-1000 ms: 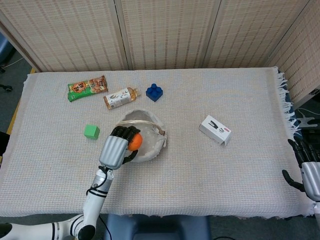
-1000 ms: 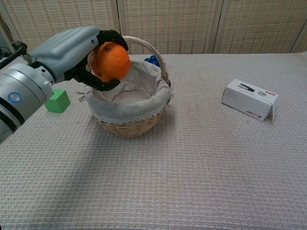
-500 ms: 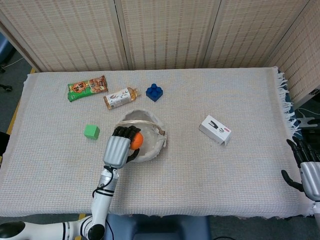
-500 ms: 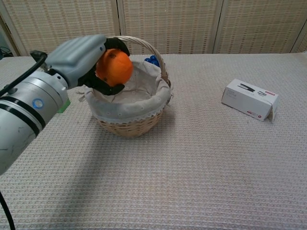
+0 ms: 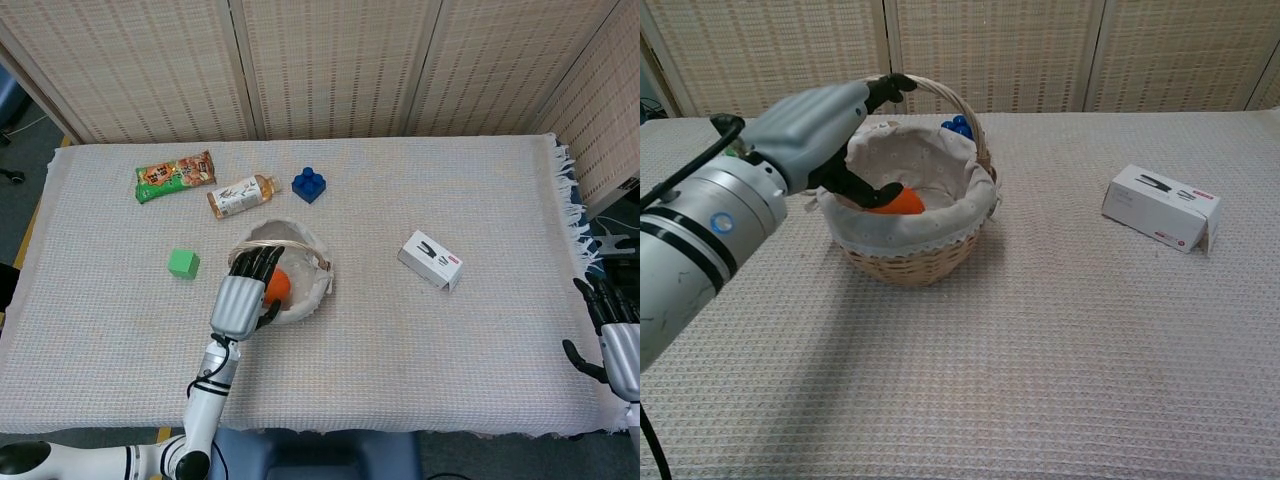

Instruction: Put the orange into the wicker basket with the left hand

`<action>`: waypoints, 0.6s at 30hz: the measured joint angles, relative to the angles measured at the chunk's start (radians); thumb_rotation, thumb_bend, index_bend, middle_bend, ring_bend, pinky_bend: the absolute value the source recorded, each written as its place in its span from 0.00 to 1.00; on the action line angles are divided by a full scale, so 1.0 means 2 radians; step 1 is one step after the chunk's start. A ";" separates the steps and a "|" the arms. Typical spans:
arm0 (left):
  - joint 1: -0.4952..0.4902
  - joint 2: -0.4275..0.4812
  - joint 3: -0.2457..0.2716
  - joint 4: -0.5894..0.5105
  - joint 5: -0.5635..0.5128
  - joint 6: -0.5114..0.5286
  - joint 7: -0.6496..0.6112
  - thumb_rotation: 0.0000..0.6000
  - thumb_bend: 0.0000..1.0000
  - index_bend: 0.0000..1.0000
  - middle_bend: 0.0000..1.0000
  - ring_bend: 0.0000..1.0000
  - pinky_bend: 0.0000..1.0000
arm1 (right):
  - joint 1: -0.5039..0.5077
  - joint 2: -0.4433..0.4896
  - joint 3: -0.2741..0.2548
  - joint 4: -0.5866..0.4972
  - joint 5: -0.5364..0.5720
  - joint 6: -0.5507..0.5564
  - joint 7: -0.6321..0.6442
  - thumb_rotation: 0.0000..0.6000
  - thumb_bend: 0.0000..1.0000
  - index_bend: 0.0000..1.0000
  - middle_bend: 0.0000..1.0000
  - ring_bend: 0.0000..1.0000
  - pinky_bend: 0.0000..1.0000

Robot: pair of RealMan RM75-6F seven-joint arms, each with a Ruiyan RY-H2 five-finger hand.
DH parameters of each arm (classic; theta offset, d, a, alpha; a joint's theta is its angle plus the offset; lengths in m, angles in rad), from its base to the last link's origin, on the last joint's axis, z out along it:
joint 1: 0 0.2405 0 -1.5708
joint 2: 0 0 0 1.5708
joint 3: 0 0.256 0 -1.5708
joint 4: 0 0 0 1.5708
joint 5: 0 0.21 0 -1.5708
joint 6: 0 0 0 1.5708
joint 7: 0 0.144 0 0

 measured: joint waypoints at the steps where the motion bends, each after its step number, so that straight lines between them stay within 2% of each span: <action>1: 0.000 0.002 0.001 -0.002 0.001 0.000 -0.002 1.00 0.29 0.00 0.00 0.05 0.14 | 0.000 0.000 0.000 0.000 0.000 0.000 0.000 1.00 0.22 0.00 0.00 0.00 0.14; 7: 0.005 0.027 0.012 -0.022 0.008 0.000 0.000 1.00 0.29 0.00 0.00 0.05 0.14 | 0.000 0.001 0.000 0.000 0.001 -0.001 0.001 1.00 0.22 0.00 0.00 0.00 0.14; 11: 0.018 0.076 0.031 -0.054 0.013 -0.002 0.004 1.00 0.30 0.00 0.01 0.05 0.14 | 0.001 0.003 -0.001 -0.001 -0.001 -0.003 0.004 1.00 0.22 0.00 0.00 0.00 0.14; 14: 0.038 0.137 0.054 -0.084 0.020 0.000 0.000 1.00 0.31 0.00 0.01 0.05 0.14 | 0.003 0.001 -0.002 0.000 -0.002 -0.007 0.001 1.00 0.22 0.00 0.00 0.00 0.14; 18: 0.079 0.243 0.100 -0.113 0.053 0.013 -0.029 1.00 0.34 0.01 0.02 0.05 0.14 | 0.006 -0.002 -0.003 -0.002 0.001 -0.013 -0.013 1.00 0.22 0.00 0.00 0.00 0.14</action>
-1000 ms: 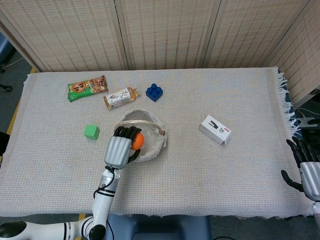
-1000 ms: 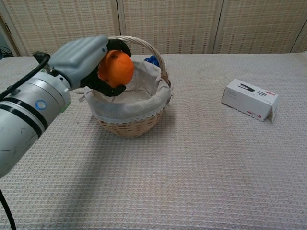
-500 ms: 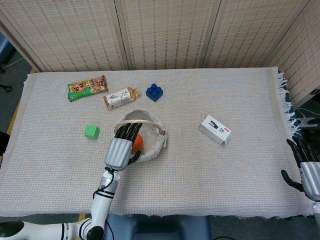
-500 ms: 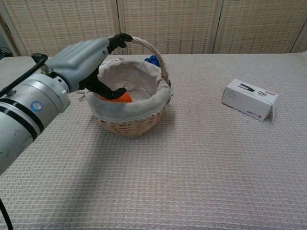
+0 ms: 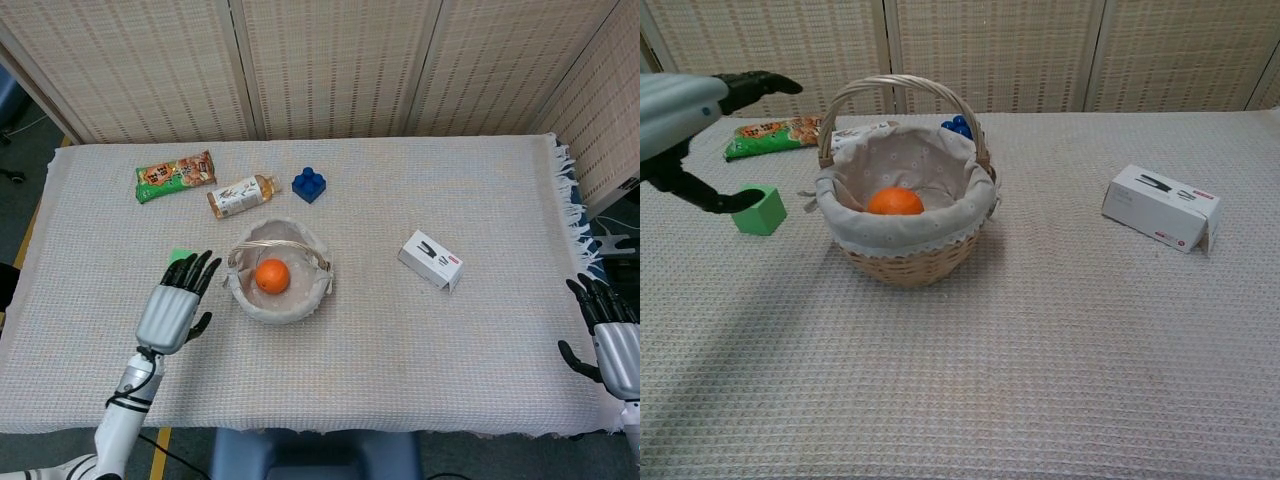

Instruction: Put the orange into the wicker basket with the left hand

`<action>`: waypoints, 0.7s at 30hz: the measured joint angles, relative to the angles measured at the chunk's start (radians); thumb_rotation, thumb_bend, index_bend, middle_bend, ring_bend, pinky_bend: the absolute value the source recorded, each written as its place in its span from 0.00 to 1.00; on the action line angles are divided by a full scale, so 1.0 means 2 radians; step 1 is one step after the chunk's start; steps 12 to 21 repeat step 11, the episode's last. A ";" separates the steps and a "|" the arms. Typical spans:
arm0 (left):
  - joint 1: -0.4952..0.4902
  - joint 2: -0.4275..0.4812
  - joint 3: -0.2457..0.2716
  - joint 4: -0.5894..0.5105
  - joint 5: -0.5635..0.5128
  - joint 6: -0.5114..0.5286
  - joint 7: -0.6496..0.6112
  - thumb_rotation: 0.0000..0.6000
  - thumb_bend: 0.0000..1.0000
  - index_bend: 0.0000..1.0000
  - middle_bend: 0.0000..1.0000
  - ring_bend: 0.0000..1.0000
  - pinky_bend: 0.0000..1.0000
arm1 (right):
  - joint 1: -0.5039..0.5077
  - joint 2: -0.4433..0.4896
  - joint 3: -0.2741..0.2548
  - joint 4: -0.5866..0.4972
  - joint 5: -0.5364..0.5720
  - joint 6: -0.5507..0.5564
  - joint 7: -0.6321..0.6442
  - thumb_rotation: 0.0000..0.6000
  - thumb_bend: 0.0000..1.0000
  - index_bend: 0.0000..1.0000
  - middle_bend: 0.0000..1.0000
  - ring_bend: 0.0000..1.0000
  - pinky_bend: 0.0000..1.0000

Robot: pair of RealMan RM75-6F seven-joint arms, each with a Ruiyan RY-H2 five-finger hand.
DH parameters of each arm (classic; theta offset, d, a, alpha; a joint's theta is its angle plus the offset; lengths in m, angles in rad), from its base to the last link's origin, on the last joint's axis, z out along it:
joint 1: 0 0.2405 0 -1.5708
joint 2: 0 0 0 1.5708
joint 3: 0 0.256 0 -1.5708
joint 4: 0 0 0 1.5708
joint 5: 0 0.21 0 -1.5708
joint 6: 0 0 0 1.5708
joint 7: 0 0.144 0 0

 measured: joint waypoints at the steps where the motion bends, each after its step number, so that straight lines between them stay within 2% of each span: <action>1: 0.012 0.022 0.011 -0.002 0.013 0.007 -0.010 1.00 0.35 0.02 0.02 0.05 0.14 | 0.001 -0.001 0.000 0.000 0.001 -0.001 -0.004 1.00 0.22 0.00 0.00 0.00 0.14; 4: 0.053 0.073 0.044 0.004 0.059 0.041 -0.055 1.00 0.35 0.02 0.02 0.05 0.14 | 0.002 -0.006 -0.001 -0.002 0.003 -0.003 -0.019 1.00 0.22 0.00 0.00 0.00 0.14; 9: 0.109 0.101 0.076 0.032 0.083 0.080 -0.128 1.00 0.35 0.02 0.03 0.05 0.14 | 0.003 -0.013 0.000 -0.004 0.011 -0.005 -0.035 1.00 0.22 0.00 0.00 0.00 0.14; 21: 0.116 0.105 0.080 0.043 0.082 0.080 -0.137 1.00 0.35 0.02 0.03 0.05 0.14 | 0.004 -0.013 0.001 -0.006 0.016 -0.008 -0.039 1.00 0.22 0.00 0.00 0.00 0.14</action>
